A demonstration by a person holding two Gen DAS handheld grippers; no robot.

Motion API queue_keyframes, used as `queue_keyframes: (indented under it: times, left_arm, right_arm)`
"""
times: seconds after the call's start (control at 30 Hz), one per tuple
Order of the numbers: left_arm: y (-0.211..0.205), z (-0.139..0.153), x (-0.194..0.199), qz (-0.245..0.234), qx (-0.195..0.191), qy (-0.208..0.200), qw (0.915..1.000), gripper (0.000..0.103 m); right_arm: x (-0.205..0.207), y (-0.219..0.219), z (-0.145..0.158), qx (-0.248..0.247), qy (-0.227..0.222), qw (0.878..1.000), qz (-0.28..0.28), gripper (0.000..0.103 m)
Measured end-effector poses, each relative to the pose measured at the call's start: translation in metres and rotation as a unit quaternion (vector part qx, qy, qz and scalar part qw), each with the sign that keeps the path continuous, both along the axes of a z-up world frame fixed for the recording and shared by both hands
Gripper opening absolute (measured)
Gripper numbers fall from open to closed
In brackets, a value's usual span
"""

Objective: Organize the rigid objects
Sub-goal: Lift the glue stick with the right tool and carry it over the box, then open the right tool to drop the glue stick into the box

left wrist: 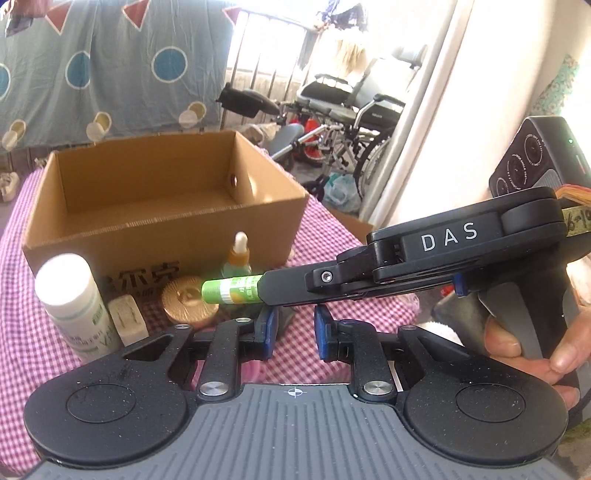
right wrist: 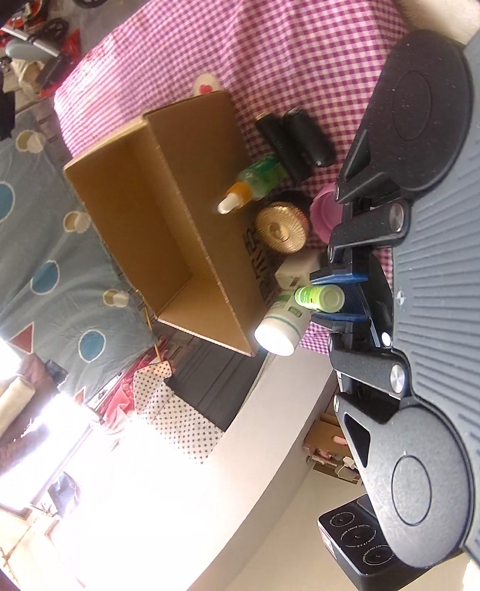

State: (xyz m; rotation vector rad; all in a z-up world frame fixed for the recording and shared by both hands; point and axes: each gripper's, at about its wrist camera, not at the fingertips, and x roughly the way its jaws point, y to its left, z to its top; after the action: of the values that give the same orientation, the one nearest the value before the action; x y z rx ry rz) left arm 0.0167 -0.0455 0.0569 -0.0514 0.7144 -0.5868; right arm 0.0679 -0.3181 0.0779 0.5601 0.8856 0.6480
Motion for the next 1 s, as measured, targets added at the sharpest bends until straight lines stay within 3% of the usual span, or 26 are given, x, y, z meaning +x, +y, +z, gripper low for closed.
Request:
queue_keyframes:
  times: [0.17, 0.27, 0.53, 0.67, 0.73, 0.8, 0.83, 1.0]
  left_arm:
    - [0.016, 0.030, 0.037, 0.032, 0.005, -0.031, 0.9990, 0.021]
    - [0.023, 0.037, 0.064, 0.067, 0.016, -0.041, 0.9968, 0.021]
    - [0.053, 0.023, 0.080, 0.131, 0.000, -0.018, 0.9912, 0.024]
    - [0.070, 0.022, 0.075, 0.156, -0.012, -0.011, 0.9876, 0.027]
    - [0.077, 0.025, 0.075, 0.169, -0.009, -0.014, 0.9854, 0.029]
    - [0.079, 0.028, 0.074, 0.173, -0.012, -0.015, 0.9847, 0.031]
    - [0.079, 0.029, 0.073, 0.174, -0.015, -0.016, 0.9845, 0.031]
    - [0.076, 0.035, 0.062, 0.170, -0.024, -0.029, 0.9846, 0.036]
  right_arm:
    - [0.049, 0.031, 0.036, -0.007, -0.037, 0.999, 0.031, 0.016]
    - [0.094, 0.052, 0.045, -0.008, -0.032, 0.998, 0.051, 0.016]
    - [0.245, 0.122, -0.003, -0.058, 0.081, 0.991, 0.093, 0.016]
    - [0.289, 0.155, -0.024, -0.090, 0.117, 0.984, 0.098, 0.021]
    - [0.298, 0.160, -0.028, -0.086, 0.126, 0.985, 0.085, 0.029]
    - [0.296, 0.156, -0.025, -0.072, 0.118, 0.987, 0.081, 0.050]
    - [0.290, 0.152, -0.020, -0.067, 0.108, 0.989, 0.078, 0.053]
    - [0.256, 0.111, 0.015, -0.045, 0.067, 0.995, 0.063, 0.055]
